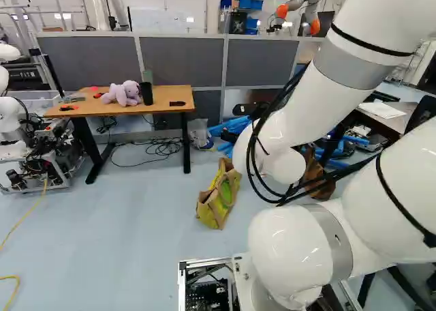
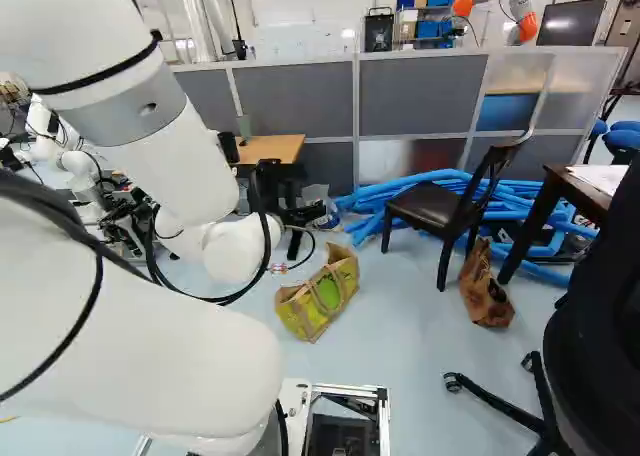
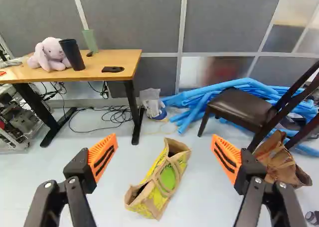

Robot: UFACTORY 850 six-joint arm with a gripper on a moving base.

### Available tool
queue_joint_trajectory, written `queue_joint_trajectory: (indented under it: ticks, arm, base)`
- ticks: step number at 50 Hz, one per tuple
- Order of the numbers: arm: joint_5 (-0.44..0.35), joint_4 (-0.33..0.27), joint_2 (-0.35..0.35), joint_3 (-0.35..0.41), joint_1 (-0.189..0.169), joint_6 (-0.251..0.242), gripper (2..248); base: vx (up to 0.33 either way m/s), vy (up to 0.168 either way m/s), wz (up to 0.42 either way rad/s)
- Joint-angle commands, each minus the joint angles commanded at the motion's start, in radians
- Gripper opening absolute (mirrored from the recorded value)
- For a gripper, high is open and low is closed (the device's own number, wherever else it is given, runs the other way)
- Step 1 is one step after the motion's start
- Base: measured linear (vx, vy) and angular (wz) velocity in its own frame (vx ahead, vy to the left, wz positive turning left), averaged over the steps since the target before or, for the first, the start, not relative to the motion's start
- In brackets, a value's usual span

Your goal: Pick up the bag on the ground and place it on the table

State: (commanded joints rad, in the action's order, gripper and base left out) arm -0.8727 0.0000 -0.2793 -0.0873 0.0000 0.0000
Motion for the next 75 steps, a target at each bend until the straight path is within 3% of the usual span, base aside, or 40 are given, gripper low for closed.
queue_joint_trajectory:
  ticks: [53, 75]
  arm:
    - [0.0, 0.0, 0.0, 0.0, 0.0, 0.0, 247]
    - [0.0, 0.0, 0.048, -0.041, 0.007, 0.0, 247]
  base:
    - [0.084, 0.0, -0.01]
    - [0.01, 0.001, -0.002]
